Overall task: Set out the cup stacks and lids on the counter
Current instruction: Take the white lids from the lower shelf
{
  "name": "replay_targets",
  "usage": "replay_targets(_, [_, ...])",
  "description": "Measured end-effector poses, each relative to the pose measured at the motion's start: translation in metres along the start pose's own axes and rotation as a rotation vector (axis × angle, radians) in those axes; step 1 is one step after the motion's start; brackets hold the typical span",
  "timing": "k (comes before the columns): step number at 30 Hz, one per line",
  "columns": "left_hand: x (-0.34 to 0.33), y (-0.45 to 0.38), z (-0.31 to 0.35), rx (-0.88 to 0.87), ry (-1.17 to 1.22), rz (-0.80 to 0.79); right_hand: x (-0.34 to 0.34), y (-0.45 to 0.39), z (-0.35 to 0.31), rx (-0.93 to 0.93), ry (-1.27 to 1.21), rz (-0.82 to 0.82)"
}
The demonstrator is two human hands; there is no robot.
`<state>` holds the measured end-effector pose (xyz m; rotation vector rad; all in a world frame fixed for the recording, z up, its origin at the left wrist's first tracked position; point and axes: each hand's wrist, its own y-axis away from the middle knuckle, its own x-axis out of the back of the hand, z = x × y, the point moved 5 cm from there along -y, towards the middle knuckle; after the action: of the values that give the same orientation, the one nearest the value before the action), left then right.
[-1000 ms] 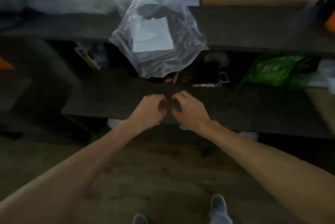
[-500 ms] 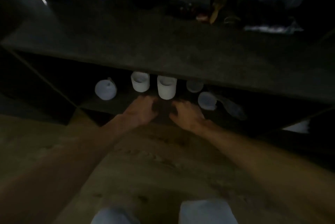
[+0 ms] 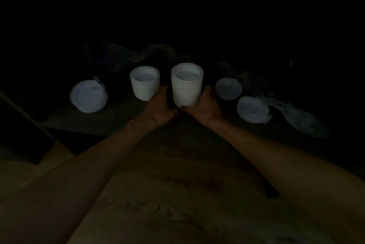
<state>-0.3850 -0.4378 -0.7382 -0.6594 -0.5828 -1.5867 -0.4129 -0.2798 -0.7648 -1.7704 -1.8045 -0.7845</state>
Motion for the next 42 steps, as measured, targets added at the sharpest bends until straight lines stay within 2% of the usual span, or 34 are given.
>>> replay_targets(6, [-0.021, -0.008, -0.012, -0.029, 0.105, 0.046, -0.015, -0.013, 0.003, 0.008, -0.125, 0.029])
replay_targets(12, [0.003, 0.012, -0.008, -0.035, 0.094, 0.071, -0.012, 0.009, -0.008, 0.092, -0.143, 0.052])
replay_targets(13, [0.015, 0.017, -0.009, -0.048, 0.044, 0.118, -0.013, 0.011, -0.015, 0.105, -0.145, 0.045])
replay_targets(16, [0.064, 0.024, -0.028, -0.047, -0.098, 0.401, -0.014, 0.005, -0.036, 0.137, -0.197, 0.038])
replay_targets(18, [0.087, 0.020, -0.042, -0.006, -0.139, 0.492, -0.011, -0.007, -0.054, 0.139, -0.226, 0.060])
replay_targets(21, [0.092, 0.006, -0.057, 0.106, -0.128, 0.419, -0.012, -0.021, -0.067, 0.118, -0.205, 0.061])
replay_targets(25, [0.065, -0.022, -0.074, 0.136, -0.012, 0.276, -0.020, -0.024, -0.053, 0.020, -0.124, 0.083])
replay_targets(28, [0.056, -0.027, -0.074, 0.125, 0.093, 0.352, -0.026, -0.025, -0.039, -0.001, -0.101, 0.064])
replay_targets(34, [0.056, -0.016, -0.068, 0.097, 0.123, 0.475, -0.026, -0.015, -0.019, 0.033, -0.113, 0.072])
replay_targets(42, [0.047, 0.012, -0.053, 0.005, 0.110, 0.392, -0.005, 0.008, 0.000, 0.065, -0.201, 0.041])
